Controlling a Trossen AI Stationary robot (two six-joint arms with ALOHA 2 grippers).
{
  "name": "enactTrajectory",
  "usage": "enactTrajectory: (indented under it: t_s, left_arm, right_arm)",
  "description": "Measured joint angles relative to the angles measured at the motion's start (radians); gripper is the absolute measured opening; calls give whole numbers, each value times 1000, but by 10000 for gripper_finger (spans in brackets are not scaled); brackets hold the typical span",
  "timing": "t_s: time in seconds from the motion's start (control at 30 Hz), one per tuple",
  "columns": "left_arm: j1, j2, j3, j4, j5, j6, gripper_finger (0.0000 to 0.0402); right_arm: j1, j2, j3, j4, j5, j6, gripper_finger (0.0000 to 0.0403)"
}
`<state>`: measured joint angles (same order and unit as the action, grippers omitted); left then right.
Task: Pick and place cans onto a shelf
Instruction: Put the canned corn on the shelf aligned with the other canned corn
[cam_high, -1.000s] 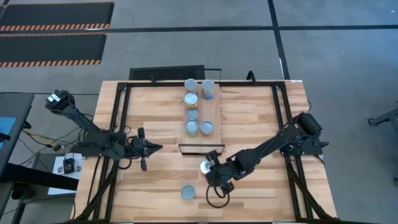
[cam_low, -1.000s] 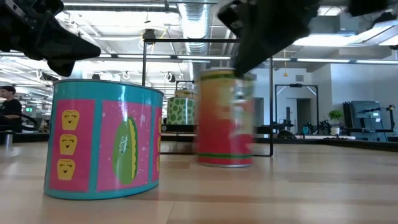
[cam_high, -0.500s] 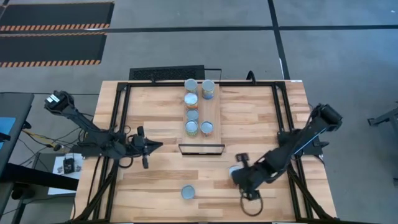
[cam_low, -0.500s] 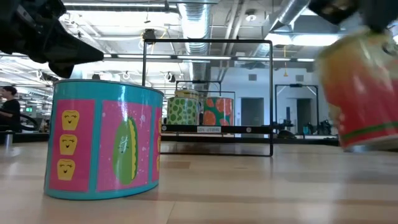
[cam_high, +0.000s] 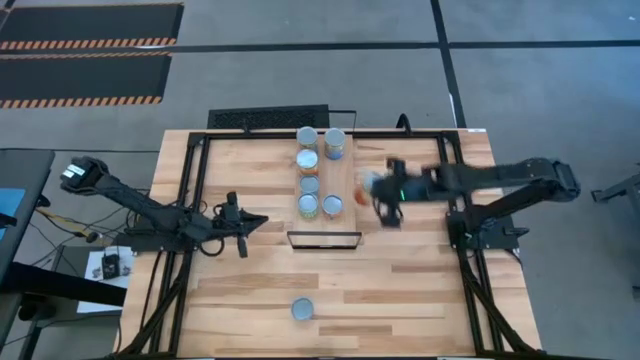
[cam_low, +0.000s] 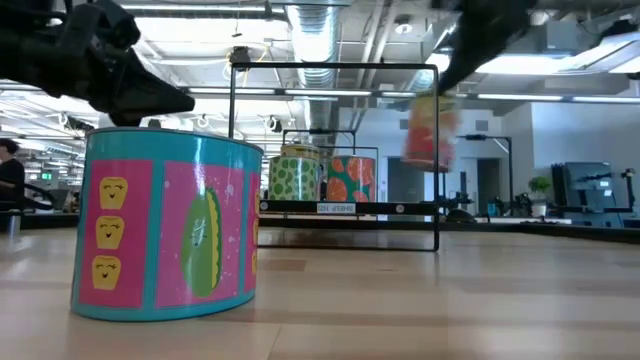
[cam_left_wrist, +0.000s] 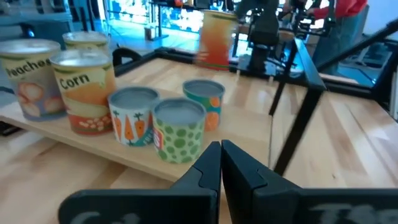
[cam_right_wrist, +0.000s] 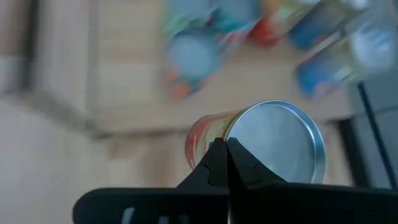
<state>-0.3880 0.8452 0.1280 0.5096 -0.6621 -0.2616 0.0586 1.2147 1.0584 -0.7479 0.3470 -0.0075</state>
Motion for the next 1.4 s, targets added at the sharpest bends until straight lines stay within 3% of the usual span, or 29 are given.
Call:
enactTrajectory:
  t_s: [0.17,0.3,0.53,0.77,1.23,1.4]
  left_arm:
    - [78,0,0,36,72,58,0]
    - [138,0,0,42,115,66,0]
    - [207,0,0,62,179,82,0]
    - [219,0,0,81,194,82,0]
    - [219,0,0,76,213,77,0]
    - [219,0,0,74,213,77,0]
  right_arm:
    - [-266,77,26,163,-179,-258,1]
    - [-350,191,97,208,-258,-356,1]
    - [-367,384,249,174,-298,-409,2]
    - [-367,487,352,129,-297,-435,2]
    - [-383,562,418,84,-293,-462,4]
    - [-382,562,418,77,-293,-460,23]
